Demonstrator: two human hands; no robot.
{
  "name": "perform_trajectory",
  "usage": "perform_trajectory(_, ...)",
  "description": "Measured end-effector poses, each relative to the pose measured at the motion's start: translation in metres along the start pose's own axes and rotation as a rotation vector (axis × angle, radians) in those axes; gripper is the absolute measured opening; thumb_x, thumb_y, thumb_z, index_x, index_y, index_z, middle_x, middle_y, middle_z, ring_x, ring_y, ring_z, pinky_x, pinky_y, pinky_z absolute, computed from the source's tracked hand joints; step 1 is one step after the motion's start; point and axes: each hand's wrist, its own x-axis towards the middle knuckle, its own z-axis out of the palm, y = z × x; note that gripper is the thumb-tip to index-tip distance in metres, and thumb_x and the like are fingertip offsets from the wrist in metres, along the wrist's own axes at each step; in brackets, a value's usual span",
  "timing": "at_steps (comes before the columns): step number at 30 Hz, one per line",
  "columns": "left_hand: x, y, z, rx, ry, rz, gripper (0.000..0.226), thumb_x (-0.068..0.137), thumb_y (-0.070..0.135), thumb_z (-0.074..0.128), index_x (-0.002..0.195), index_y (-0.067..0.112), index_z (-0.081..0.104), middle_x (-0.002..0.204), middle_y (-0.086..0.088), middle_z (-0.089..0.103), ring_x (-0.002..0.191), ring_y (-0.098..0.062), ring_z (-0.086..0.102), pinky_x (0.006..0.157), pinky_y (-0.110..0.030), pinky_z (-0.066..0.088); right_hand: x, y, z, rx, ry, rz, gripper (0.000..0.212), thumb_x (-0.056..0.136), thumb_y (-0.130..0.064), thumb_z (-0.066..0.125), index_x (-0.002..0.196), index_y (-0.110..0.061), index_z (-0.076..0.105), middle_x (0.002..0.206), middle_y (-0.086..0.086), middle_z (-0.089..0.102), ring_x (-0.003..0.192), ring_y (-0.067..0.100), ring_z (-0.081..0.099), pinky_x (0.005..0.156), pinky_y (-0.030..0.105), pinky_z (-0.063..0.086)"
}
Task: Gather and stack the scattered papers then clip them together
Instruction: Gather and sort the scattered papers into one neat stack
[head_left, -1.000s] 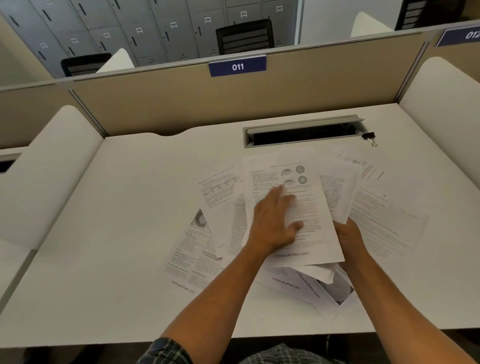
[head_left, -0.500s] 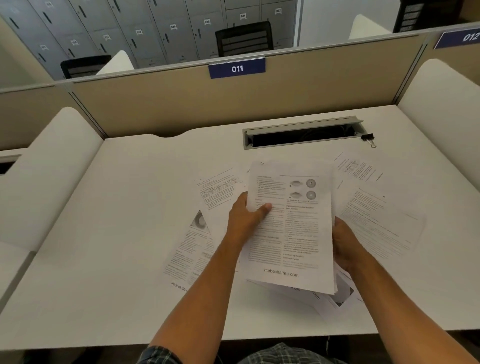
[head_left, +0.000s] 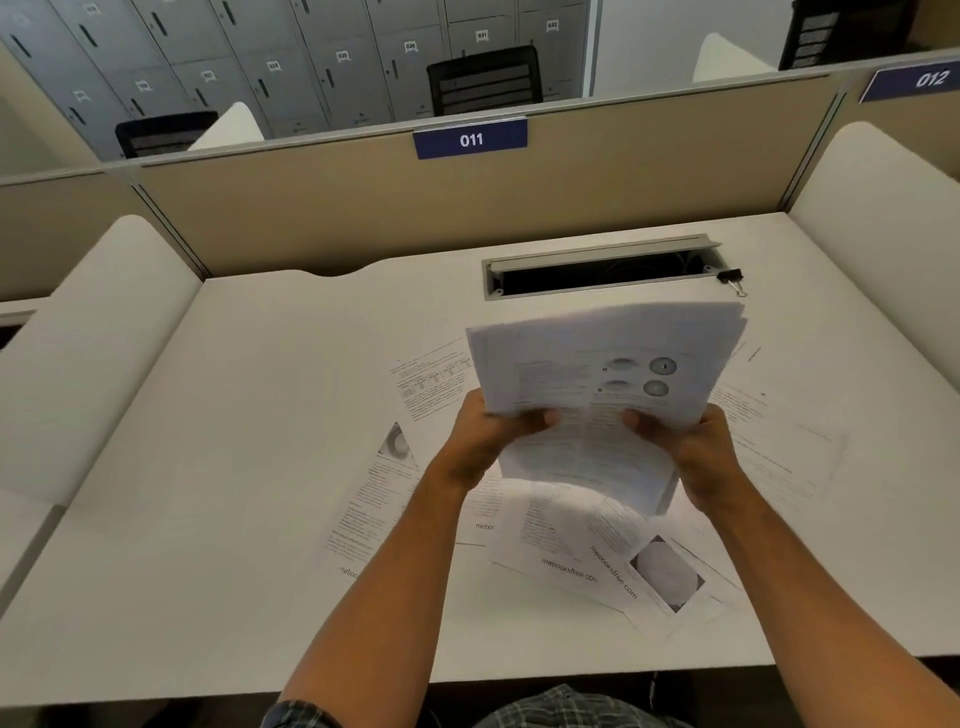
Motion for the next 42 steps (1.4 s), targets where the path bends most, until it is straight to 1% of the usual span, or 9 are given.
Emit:
perform_trajectory(2, -0.001, -0.004, -0.005, 0.033, -0.05, 0.004, 0.045, 0.076, 0.013, 0.087, 0.118, 0.022, 0.073, 0.117, -0.008, 0.075, 0.112, -0.026, 0.07, 0.09, -0.041, 0.062, -0.001, 0.004, -0.004, -0.039, -0.021, -0.003, 0.038, 0.067, -0.035, 0.09, 0.104, -0.033, 0.081, 0.112, 0.003, 0.078, 0.102, 0.025, 0.075, 0.075, 0.039, 0.064)
perform_trajectory(6, -0.003, -0.027, -0.013, 0.273, 0.049, -0.121, 0.04, 0.076, 0.036, 0.087, 0.111, 0.019, 0.076, 0.108, -0.002, 0.077, 0.102, -0.021, 0.074, 0.087, -0.037, 0.063, -0.006, 0.027, -0.004, -0.137, 0.057, 0.161, 0.035, 0.063, -0.048, 0.095, 0.089, -0.028, 0.084, 0.095, -0.001, 0.081, 0.09, 0.02, 0.078, 0.067, 0.023, 0.061)
perform_trajectory(10, -0.012, -0.061, -0.031, 0.564, 0.37, -0.214, 0.052, 0.087, 0.068, 0.066, 0.104, 0.02, 0.072, 0.102, 0.006, 0.073, 0.096, -0.012, 0.069, 0.083, -0.03, 0.053, -0.005, 0.042, -0.012, -0.026, 0.23, 0.203, 0.025, 0.079, -0.032, 0.088, 0.1, -0.019, 0.081, 0.102, 0.003, 0.081, 0.092, 0.021, 0.079, 0.07, 0.027, 0.063)
perform_trajectory(14, -0.021, -0.085, -0.055, 0.868, 0.623, -0.428, 0.064, 0.087, 0.07, 0.063, 0.121, 0.017, 0.067, 0.126, -0.007, 0.065, 0.115, -0.029, 0.063, 0.1, -0.049, 0.052, -0.007, 0.048, -0.022, -0.042, 0.291, 0.264, 0.019, 0.087, -0.022, 0.083, 0.105, -0.021, 0.078, 0.1, -0.002, 0.081, 0.089, 0.019, 0.079, 0.072, 0.033, 0.065)
perform_trajectory(17, -0.022, -0.091, -0.063, 1.069, 0.607, -0.544, 0.077, 0.087, 0.066, 0.065, 0.138, 0.01, 0.053, 0.143, -0.016, 0.051, 0.131, -0.039, 0.05, 0.106, -0.054, 0.043, -0.013, 0.056, -0.025, -0.058, 0.319, 0.324, 0.014, 0.09, -0.018, 0.079, 0.101, -0.027, 0.077, 0.094, -0.007, 0.081, 0.082, 0.013, 0.078, 0.069, 0.031, 0.064)
perform_trajectory(21, -0.014, -0.085, -0.063, 1.088, 0.611, -0.61, 0.097, 0.083, 0.068, 0.068, 0.149, 0.003, 0.036, 0.152, -0.021, 0.041, 0.138, -0.043, 0.043, 0.111, -0.057, 0.039, -0.02, 0.061, -0.022, -0.069, 0.312, 0.365, 0.013, 0.093, -0.017, 0.077, 0.098, -0.03, 0.076, 0.091, -0.01, 0.081, 0.079, 0.01, 0.078, 0.059, 0.023, 0.06)
perform_trajectory(28, 0.005, -0.075, -0.05, 1.229, 0.545, -0.801, 0.123, 0.063, 0.085, 0.072, 0.144, -0.001, 0.037, 0.147, -0.022, 0.045, 0.135, -0.04, 0.047, 0.108, -0.057, 0.04, -0.02, 0.062, -0.019, -0.135, 0.299, 0.36, 0.012, 0.094, -0.022, 0.077, 0.1, -0.032, 0.076, 0.093, -0.013, 0.08, 0.081, 0.01, 0.078, 0.065, 0.027, 0.061)
perform_trajectory(34, 0.005, -0.084, -0.04, 1.26, 0.507, -0.745, 0.103, 0.072, 0.081, 0.068, 0.136, 0.003, 0.046, 0.141, -0.017, 0.05, 0.131, -0.037, 0.05, 0.104, -0.058, 0.042, -0.023, 0.059, -0.019, -0.147, 0.323, 0.359, 0.012, 0.094, -0.022, 0.076, 0.099, -0.032, 0.074, 0.087, -0.014, 0.08, 0.074, 0.008, 0.077, 0.054, 0.019, 0.058)
perform_trajectory(42, 0.007, -0.082, -0.032, 1.138, 0.463, -0.715, 0.063, 0.088, 0.061, 0.068, 0.126, 0.011, 0.06, 0.128, -0.011, 0.061, 0.124, -0.035, 0.054, 0.103, -0.052, 0.04, -0.023, 0.064, -0.017, -0.12, 0.331, 0.381, 0.013, 0.093, -0.021, 0.077, 0.101, -0.031, 0.075, 0.088, -0.011, 0.08, 0.073, 0.011, 0.078, 0.054, 0.022, 0.059)
